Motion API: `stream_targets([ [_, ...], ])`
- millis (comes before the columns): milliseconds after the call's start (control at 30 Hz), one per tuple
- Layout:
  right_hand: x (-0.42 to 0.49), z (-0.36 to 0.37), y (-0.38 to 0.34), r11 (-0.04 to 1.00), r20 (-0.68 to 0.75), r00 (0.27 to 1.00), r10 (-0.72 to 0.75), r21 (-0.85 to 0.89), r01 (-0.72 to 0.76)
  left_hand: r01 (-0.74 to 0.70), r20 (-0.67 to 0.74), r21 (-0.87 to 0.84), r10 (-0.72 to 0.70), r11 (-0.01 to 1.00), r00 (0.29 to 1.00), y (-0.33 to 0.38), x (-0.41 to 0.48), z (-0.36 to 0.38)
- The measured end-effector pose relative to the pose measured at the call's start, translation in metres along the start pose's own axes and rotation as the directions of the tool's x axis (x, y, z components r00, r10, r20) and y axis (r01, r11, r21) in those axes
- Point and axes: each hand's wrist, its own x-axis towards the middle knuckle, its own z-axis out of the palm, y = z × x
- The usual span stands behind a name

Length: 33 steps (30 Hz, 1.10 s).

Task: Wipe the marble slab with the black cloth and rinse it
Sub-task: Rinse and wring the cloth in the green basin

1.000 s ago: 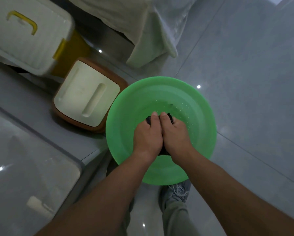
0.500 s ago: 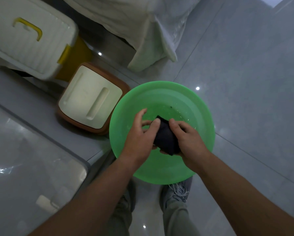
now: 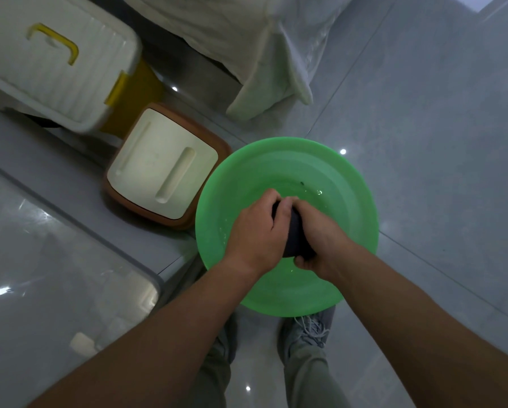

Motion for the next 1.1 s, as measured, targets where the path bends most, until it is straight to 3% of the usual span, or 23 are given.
stream_targets([
  [133, 0.008, 0.007, 0.004, 0.969, -0.113, 0.963, -0.245, -0.044, 0.242, 0.177, -0.004, -0.089, -0.178, 0.98, 0.984, 0.004, 0.014, 0.005],
  [333, 0.012, 0.007, 0.015, 0.796, -0.156, 0.785, -0.6, -0.213, 0.567, 0.417, 0.114, -0.178, -0.402, 0.891, 0.909, 0.006, 0.018, 0.007],
  [467, 0.017, 0.005, 0.025, 0.659, -0.107, 0.675, -0.73, -0.371, 0.654, 0.587, 0.244, -0.307, -0.534, 0.75, 0.81, 0.005, 0.015, 0.007],
  [633, 0.019, 0.001, 0.027, 0.464, 0.015, 0.56, -0.829, -0.541, 0.702, 0.627, 0.293, -0.287, -0.557, 0.724, 0.777, 0.001, 0.013, 0.005],
  [700, 0.015, 0.002, 0.02, 0.508, 0.002, 0.59, -0.807, -0.506, 0.697, 0.617, 0.252, -0.364, -0.564, 0.698, 0.786, 0.004, 0.01, -0.002],
  [767, 0.012, 0.003, 0.01, 0.674, -0.09, 0.704, -0.705, -0.397, 0.624, 0.51, 0.182, -0.41, -0.48, 0.756, 0.858, 0.004, 0.005, -0.007],
  [833, 0.007, 0.004, 0.0, 0.89, -0.145, 0.883, -0.446, -0.18, 0.419, 0.288, 0.103, -0.415, -0.27, 0.863, 0.957, 0.0, -0.006, -0.011],
  [900, 0.004, 0.004, -0.006, 0.984, -0.069, 0.983, -0.172, 0.033, 0.174, 0.014, 0.046, -0.283, -0.001, 0.959, 0.999, -0.009, -0.013, -0.015],
  [1000, 0.002, 0.006, -0.006, 0.993, 0.092, 0.995, 0.043, 0.104, -0.052, -0.2, 0.041, -0.114, 0.206, 0.973, 0.978, -0.019, -0.017, -0.018],
  [1100, -0.002, 0.009, -0.005, 0.991, 0.145, 0.986, 0.077, 0.101, -0.092, -0.159, -0.096, 0.014, 0.16, 0.987, 0.983, -0.018, -0.018, -0.015],
])
